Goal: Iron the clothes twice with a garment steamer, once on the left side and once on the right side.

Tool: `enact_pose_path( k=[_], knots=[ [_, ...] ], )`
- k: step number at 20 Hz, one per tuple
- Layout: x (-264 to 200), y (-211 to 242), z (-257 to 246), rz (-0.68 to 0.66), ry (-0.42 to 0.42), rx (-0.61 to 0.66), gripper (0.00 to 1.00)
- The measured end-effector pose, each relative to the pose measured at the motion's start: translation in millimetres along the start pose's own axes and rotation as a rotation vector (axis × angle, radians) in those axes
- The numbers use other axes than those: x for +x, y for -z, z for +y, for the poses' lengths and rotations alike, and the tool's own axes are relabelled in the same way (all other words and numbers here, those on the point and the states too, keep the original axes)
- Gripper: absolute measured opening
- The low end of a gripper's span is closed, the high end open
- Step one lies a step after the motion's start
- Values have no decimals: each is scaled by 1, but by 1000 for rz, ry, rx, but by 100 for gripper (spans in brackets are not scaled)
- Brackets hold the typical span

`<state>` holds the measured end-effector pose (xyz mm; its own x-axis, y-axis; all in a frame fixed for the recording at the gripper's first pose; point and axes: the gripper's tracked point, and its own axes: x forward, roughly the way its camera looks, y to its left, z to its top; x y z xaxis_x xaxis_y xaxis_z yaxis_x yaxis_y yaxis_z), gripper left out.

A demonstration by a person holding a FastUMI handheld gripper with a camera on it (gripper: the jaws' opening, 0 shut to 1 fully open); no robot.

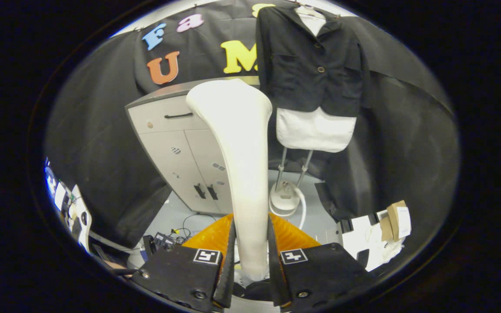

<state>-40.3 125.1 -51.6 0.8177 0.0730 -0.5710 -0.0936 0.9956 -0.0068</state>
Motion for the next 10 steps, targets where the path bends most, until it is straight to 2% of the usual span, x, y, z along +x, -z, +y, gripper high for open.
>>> enact_pose_path(
  k=[10],
  knots=[
    [0,6,8,-7,-17,7,37]
  ],
)
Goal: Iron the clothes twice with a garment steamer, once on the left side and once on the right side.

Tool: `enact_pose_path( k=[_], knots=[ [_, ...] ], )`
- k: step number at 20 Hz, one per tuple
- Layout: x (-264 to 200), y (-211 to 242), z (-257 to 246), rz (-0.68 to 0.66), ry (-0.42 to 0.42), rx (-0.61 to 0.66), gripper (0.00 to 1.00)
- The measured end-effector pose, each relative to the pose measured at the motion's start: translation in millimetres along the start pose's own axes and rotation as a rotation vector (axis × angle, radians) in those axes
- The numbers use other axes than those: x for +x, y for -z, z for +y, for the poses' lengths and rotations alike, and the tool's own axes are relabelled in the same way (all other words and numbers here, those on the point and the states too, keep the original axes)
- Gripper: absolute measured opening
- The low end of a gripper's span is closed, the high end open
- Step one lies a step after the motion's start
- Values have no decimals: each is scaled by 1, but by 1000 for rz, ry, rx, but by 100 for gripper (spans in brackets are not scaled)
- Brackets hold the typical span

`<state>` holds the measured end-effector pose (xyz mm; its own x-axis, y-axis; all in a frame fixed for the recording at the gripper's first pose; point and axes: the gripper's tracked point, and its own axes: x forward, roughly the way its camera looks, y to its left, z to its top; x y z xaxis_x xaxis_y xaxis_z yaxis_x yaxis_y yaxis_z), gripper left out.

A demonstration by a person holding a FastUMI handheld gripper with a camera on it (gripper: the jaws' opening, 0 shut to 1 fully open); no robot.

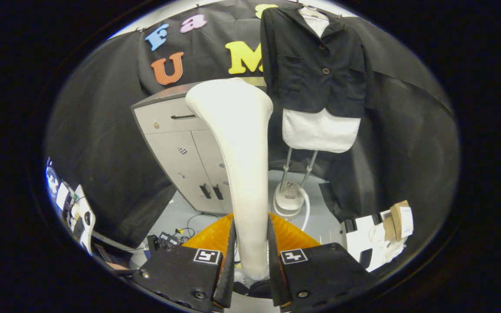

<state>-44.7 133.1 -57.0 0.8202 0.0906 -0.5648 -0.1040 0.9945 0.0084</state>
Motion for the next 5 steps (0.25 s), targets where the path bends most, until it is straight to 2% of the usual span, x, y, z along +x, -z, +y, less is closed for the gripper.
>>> enact_pose_path(
  k=[5],
  knots=[
    [-2,-4,2,4,-5,-17,37]
  ],
)
